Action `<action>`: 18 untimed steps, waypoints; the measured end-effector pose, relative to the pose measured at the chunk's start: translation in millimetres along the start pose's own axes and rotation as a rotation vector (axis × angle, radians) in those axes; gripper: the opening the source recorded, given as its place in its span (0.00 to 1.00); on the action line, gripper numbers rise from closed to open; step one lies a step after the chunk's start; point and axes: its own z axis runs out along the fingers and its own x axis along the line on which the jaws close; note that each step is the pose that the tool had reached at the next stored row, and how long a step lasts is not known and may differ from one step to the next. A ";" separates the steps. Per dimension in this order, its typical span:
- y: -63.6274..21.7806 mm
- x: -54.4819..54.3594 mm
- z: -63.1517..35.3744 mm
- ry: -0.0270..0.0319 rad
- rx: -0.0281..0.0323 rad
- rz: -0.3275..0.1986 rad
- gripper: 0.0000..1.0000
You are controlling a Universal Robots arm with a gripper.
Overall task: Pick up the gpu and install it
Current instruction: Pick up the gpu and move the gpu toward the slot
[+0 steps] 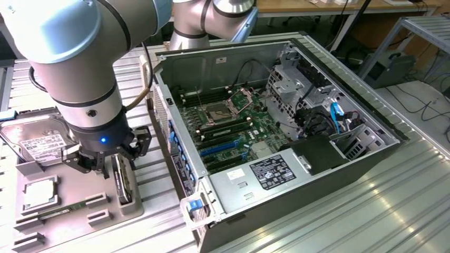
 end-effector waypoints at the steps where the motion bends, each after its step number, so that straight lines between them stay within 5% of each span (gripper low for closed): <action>1: 0.0 0.0 0.0 0.0000 0.0000 0.000 0.54; 17: -0.2 0.1 3.4 -0.0008 0.0016 0.000 0.53; 18: -0.1 0.1 3.4 -0.0009 0.0016 0.000 0.45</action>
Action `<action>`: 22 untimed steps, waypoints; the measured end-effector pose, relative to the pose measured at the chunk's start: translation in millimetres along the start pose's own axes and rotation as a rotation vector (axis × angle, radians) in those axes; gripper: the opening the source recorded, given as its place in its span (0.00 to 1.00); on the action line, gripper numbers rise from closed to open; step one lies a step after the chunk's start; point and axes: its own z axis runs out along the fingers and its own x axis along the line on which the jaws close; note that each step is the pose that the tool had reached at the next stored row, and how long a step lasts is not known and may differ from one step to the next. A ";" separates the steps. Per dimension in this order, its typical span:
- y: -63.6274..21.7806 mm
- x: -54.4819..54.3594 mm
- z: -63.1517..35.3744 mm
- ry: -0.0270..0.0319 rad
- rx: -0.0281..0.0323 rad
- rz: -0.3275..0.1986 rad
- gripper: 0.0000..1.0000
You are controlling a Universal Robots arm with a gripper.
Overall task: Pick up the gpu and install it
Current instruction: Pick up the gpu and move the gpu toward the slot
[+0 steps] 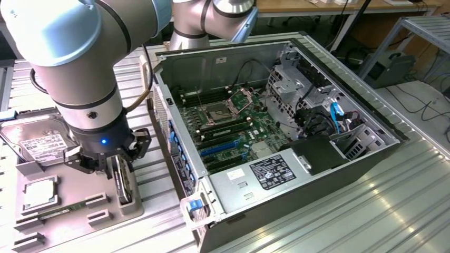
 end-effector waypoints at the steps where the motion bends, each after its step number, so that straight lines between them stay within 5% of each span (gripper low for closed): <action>1: 0.0 0.0 0.0 0.0000 0.0000 0.000 0.45; 10: 0.0 0.0 0.0 0.0000 0.0001 0.000 0.29; 22: 0.0 0.0 0.0 0.0001 0.0000 0.000 0.28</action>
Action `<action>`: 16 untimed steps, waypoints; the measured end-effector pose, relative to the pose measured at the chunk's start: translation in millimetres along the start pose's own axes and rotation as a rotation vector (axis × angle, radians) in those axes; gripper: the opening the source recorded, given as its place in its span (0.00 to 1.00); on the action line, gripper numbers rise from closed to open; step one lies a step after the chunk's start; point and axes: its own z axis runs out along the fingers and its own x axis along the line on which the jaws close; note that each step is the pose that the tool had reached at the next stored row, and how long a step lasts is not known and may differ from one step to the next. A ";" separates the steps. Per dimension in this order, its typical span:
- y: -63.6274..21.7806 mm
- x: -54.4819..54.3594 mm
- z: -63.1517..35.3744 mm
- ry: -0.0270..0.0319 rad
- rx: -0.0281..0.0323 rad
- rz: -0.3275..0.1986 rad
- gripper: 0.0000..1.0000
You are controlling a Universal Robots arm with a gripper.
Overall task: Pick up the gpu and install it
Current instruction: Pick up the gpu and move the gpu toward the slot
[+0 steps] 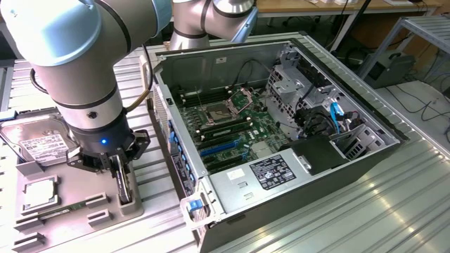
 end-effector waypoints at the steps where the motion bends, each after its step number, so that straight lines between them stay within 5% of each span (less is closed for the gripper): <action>1: 0.0 0.0 0.0 0.0000 0.0000 0.000 0.28; 7: 0.1 0.0 -0.6 -0.0007 -0.0047 0.000 0.28; 16: 0.5 -0.5 -23.5 -0.0002 -0.0049 0.000 0.28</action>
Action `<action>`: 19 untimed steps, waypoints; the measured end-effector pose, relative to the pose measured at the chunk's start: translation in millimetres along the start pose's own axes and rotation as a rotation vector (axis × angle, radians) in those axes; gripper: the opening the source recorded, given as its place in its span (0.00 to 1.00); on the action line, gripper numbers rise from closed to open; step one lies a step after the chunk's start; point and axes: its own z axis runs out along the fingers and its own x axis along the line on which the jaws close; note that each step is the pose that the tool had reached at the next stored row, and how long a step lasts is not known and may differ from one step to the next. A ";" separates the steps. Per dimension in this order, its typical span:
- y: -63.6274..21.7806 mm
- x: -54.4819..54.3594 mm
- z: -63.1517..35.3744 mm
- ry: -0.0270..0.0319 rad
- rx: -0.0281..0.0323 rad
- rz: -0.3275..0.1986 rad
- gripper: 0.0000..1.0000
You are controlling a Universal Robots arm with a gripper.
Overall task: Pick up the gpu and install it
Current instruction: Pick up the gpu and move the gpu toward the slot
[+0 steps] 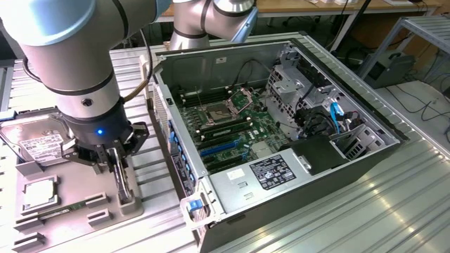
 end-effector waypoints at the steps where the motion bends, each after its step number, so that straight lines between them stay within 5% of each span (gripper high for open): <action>1: 0.1 0.0 -2.5 0.0000 0.0000 0.000 0.28; 19: 1.1 -0.9 -44.4 0.0000 -0.0002 0.000 0.28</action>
